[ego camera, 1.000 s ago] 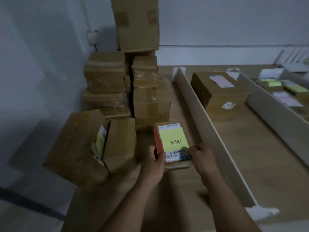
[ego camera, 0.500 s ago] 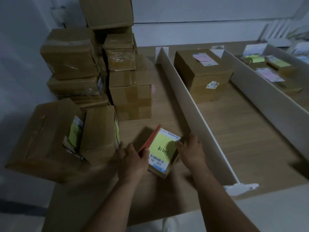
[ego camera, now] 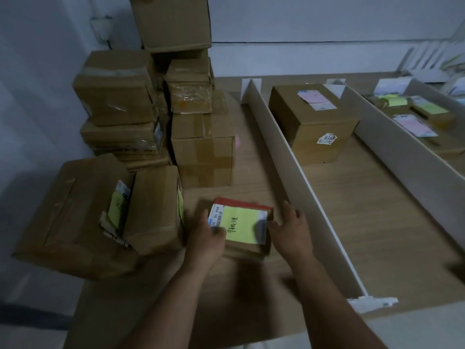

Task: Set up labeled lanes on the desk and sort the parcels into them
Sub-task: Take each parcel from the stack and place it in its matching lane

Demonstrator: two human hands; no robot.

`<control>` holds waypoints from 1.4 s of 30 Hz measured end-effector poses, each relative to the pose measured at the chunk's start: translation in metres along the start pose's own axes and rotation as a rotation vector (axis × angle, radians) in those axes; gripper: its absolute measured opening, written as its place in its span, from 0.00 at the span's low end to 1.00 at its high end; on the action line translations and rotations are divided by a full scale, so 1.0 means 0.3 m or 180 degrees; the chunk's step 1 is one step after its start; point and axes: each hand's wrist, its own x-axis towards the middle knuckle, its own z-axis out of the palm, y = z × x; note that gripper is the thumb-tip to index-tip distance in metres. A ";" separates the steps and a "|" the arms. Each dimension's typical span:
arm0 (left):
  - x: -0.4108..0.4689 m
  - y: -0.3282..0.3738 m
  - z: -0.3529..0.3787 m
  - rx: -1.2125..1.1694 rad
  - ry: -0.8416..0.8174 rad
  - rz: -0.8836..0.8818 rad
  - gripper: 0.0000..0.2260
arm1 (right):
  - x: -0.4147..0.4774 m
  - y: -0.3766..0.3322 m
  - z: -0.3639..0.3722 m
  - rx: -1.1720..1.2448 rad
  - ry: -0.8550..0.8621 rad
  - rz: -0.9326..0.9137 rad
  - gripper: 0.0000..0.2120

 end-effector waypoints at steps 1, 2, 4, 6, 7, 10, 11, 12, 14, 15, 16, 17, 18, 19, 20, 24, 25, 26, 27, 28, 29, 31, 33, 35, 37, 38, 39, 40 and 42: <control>0.004 -0.003 0.005 0.0062 -0.0054 -0.0019 0.24 | 0.001 -0.009 -0.001 0.0027 -0.0094 -0.0169 0.28; 0.009 -0.003 0.008 0.0097 -0.0063 -0.0030 0.24 | 0.005 -0.015 0.000 0.0027 -0.0153 -0.0258 0.26; 0.021 0.003 0.009 0.0008 0.0011 -0.0014 0.24 | 0.013 -0.010 0.004 -0.0024 -0.0104 -0.0189 0.18; 0.029 0.014 0.008 -0.0234 0.0160 0.0031 0.25 | 0.008 -0.007 0.001 -0.0188 -0.0049 0.0127 0.18; 0.034 0.016 0.007 -0.0305 0.0224 0.0039 0.25 | 0.003 -0.002 0.001 -0.0275 -0.0038 0.0234 0.20; 0.031 0.008 0.015 -0.0331 0.0150 -0.0062 0.21 | -0.010 0.009 0.011 -0.0061 0.0028 0.0203 0.19; 0.026 0.002 0.019 -0.0294 0.0089 -0.0157 0.19 | -0.013 0.009 0.013 0.0202 -0.0046 0.0156 0.16; 0.017 -0.002 0.023 -0.0252 0.0054 -0.0238 0.17 | -0.016 0.006 0.016 0.0447 -0.0206 0.0093 0.12; 0.000 -0.014 0.033 -0.0122 0.0029 -0.0394 0.15 | -0.023 0.000 0.030 0.0634 -0.0544 -0.0037 0.06; -0.007 -0.019 0.038 -0.0080 0.0013 -0.0465 0.14 | -0.027 -0.004 0.037 0.0611 -0.0613 -0.0068 0.04; -0.013 -0.024 0.040 -0.0059 -0.0012 -0.0497 0.14 | -0.031 -0.006 0.042 0.0560 -0.0617 -0.0074 0.03; -0.022 -0.026 0.036 -0.0074 -0.0070 -0.0523 0.13 | -0.037 -0.007 0.044 0.0536 -0.0595 -0.0048 0.03; -0.029 -0.029 0.032 -0.0135 -0.0111 -0.0511 0.14 | -0.045 -0.008 0.040 0.0566 -0.0583 0.0000 0.04; -0.038 -0.032 0.026 -0.0231 -0.0145 -0.0505 0.15 | -0.053 -0.006 0.036 0.0636 -0.0585 0.0061 0.06; -0.045 -0.039 0.022 -0.0335 -0.0137 -0.0488 0.17 | -0.062 -0.002 0.033 0.0737 -0.0586 0.0128 0.07; -0.088 -0.054 0.022 -0.0528 -0.0108 -0.0363 0.19 | -0.110 0.004 0.052 0.1007 -0.0567 0.0264 0.05; -0.101 -0.052 0.024 -0.0547 -0.0118 -0.0311 0.19 | -0.122 0.005 0.060 0.0997 -0.0519 0.0226 0.04; -0.110 -0.055 0.026 -0.0558 -0.0100 -0.0254 0.19 | -0.131 0.008 0.066 0.0996 -0.0478 0.0170 0.03; -0.116 -0.060 0.025 -0.0582 -0.0069 -0.0203 0.19 | -0.139 0.011 0.070 0.1016 -0.0451 0.0121 0.02; -0.124 -0.063 0.022 -0.0605 -0.0025 -0.0142 0.20 | -0.150 0.008 0.067 0.1052 -0.0419 0.0069 0.02; -0.129 -0.066 0.018 -0.0610 0.0021 -0.0067 0.20 | -0.164 0.004 0.059 0.1098 -0.0362 0.0002 0.03; -0.147 -0.064 0.009 -0.0569 0.0094 0.0088 0.21 | -0.195 -0.007 0.036 0.1201 -0.0204 -0.0132 0.06; -0.167 -0.045 0.002 -0.0672 0.0188 0.0328 0.21 | -0.230 -0.029 0.001 0.1420 -0.0072 -0.0287 0.10; -0.192 -0.009 -0.002 -0.0864 0.0219 0.0604 0.20 | -0.264 -0.054 -0.042 0.1665 0.0103 -0.0451 0.13; -0.216 0.035 -0.003 -0.0980 0.0245 0.0840 0.20 | -0.285 -0.073 -0.088 0.1810 0.0324 -0.0671 0.15; -0.224 0.058 -0.003 -0.1023 0.0289 0.0945 0.20 | -0.292 -0.080 -0.112 0.1883 0.0425 -0.0808 0.16; -0.233 0.083 -0.002 -0.1052 0.0356 0.1050 0.20 | -0.298 -0.086 -0.138 0.1960 0.0494 -0.0948 0.16; -0.242 0.109 0.000 -0.1072 0.0435 0.1152 0.21 | -0.301 -0.091 -0.166 0.2037 0.0550 -0.1074 0.15; -0.266 0.166 0.013 -0.1056 0.0545 0.1374 0.20 | -0.298 -0.091 -0.229 0.2172 0.0657 -0.1296 0.14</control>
